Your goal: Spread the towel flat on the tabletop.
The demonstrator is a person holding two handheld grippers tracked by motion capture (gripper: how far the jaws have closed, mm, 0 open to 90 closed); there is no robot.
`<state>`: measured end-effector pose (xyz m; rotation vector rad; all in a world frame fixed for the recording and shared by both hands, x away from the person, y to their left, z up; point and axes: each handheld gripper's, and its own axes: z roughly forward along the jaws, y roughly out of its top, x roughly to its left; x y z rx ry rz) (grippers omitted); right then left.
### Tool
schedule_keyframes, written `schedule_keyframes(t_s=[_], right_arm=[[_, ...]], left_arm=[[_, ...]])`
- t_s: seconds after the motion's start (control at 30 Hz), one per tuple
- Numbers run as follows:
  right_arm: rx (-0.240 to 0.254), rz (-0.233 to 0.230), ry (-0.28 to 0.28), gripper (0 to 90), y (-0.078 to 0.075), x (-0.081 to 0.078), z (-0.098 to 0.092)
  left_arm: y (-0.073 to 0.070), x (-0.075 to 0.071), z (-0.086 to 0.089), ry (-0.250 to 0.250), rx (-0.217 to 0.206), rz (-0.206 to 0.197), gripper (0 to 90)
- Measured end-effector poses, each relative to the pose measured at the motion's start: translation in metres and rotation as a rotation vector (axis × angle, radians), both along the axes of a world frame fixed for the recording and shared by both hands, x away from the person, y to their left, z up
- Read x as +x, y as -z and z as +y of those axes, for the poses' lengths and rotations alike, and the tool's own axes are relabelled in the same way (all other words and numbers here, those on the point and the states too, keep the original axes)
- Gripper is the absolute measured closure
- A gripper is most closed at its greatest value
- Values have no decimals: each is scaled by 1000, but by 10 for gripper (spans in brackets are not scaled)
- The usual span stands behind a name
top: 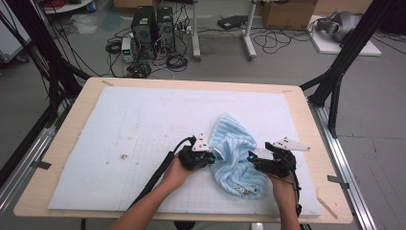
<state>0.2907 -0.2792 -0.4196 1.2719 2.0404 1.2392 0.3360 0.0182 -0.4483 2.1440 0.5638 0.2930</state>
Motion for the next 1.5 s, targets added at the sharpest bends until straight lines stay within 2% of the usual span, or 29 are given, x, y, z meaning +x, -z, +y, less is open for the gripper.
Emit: schedule_keyframes(t_s=[0.1,0.17,0.37,0.47,0.53,0.63,0.77,0.87,1.07,1.1,1.13,1.2,1.27,1.4,1.47,1.5], right_arm=[[4,-8,3,215,-2,-1,-2],[9,-8,8,216,-3,-2,-3],[1,-4,10,222,-3,0,-3],[-3,-5,8,224,-3,1,-3],[-2,3,5,225,-3,2,-1],[-11,7,-6,230,-2,5,3],[-24,21,-27,245,-2,9,11],[-53,44,-57,299,1,14,19],[-154,149,-170,443,17,22,46],[-177,172,-190,491,19,22,50],[-192,190,-207,496,22,22,56],[-195,192,-221,586,21,21,60],[-195,197,-252,637,20,19,63],[-205,207,-317,805,19,9,71],[-205,217,-350,806,17,4,74],[-210,208,-364,777,17,0,76]], left_arm=[[-5,6,12,-31,4,3,845],[-8,10,23,-61,-9,5,847],[-17,24,62,-178,-60,7,848],[-19,31,81,-231,-68,2,848],[-21,36,95,-277,-70,-4,849],[-22,43,117,-356,-70,8,850],[-22,48,140,-413,-87,0,850],[-23,51,153,-448,-91,-9,850],[-23,56,171,-504,-99,-23,849],[-23,57,176,-514,-104,-23,849],[-23,58,179,-525,-108,-21,850],[-24,58,185,-535,-109,-19,850],[-23,58,190,-540,-107,-18,851],[-21,60,195,-560,-115,-21,851],[-19,61,196,-571,-123,-15,850],[-18,61,196,-572,-120,-18,846]])
